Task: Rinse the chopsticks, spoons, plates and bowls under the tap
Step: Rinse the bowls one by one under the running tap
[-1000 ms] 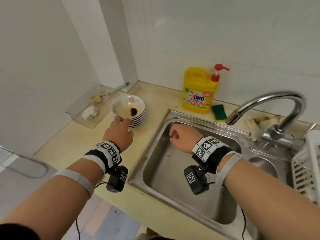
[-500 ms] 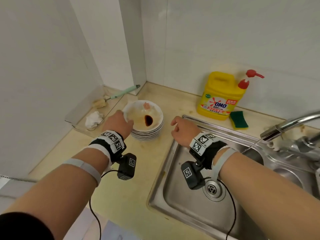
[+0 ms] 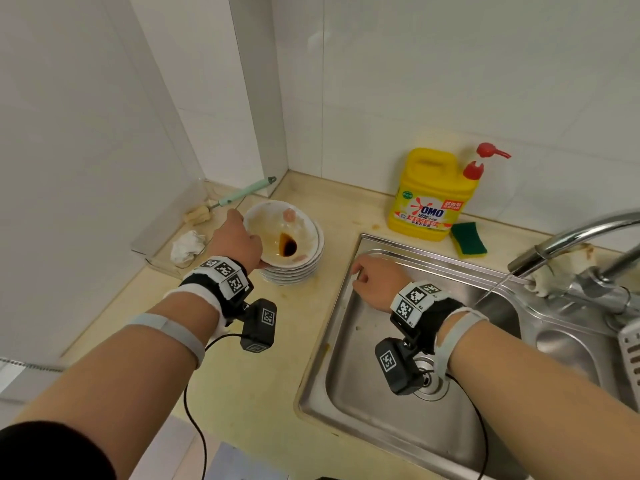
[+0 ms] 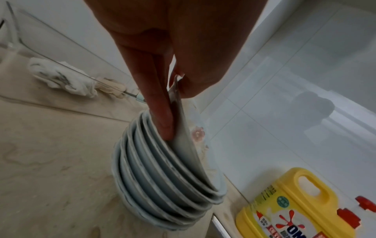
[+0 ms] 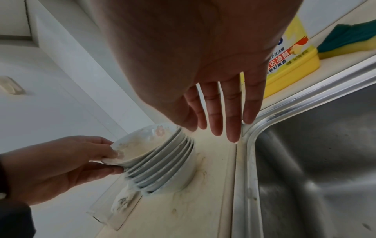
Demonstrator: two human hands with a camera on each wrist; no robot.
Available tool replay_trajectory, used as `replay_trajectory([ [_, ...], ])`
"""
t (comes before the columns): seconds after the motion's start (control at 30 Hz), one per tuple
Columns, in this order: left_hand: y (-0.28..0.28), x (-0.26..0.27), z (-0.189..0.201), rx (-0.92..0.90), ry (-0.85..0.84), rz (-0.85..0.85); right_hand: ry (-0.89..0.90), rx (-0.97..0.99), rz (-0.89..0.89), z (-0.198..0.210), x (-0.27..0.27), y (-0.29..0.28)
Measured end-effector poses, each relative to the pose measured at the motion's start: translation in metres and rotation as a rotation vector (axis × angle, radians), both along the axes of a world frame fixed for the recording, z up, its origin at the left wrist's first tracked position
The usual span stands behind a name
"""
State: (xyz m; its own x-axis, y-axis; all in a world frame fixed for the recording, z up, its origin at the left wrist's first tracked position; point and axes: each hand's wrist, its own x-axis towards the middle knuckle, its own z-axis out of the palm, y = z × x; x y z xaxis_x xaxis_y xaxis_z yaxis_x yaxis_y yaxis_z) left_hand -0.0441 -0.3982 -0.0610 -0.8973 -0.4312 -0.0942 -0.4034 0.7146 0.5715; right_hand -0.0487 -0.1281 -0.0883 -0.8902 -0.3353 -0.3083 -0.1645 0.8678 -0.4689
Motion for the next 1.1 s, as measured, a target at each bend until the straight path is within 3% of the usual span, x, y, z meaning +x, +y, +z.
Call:
replay_trajectory([
  [0.23, 0.029, 0.02, 0.026, 0.053, 0.219, -0.043, -0.004, -0.081, -0.084, -0.004, 0.017, 0.039],
  [0.43, 0.096, 0.033, 0.031, 0.005, 0.342, -0.27, 0.011, -0.122, -0.22, -0.006, 0.039, 0.103],
  [0.73, 0.193, 0.044, 0.012, -0.2, 0.334, -0.669, 0.066, -0.066, -0.357, -0.006, 0.073, 0.199],
  [1.1, 0.22, 0.028, -0.013, -0.254, 0.29, -0.745, -0.033, 0.025, -0.394, -0.016, 0.085, 0.238],
])
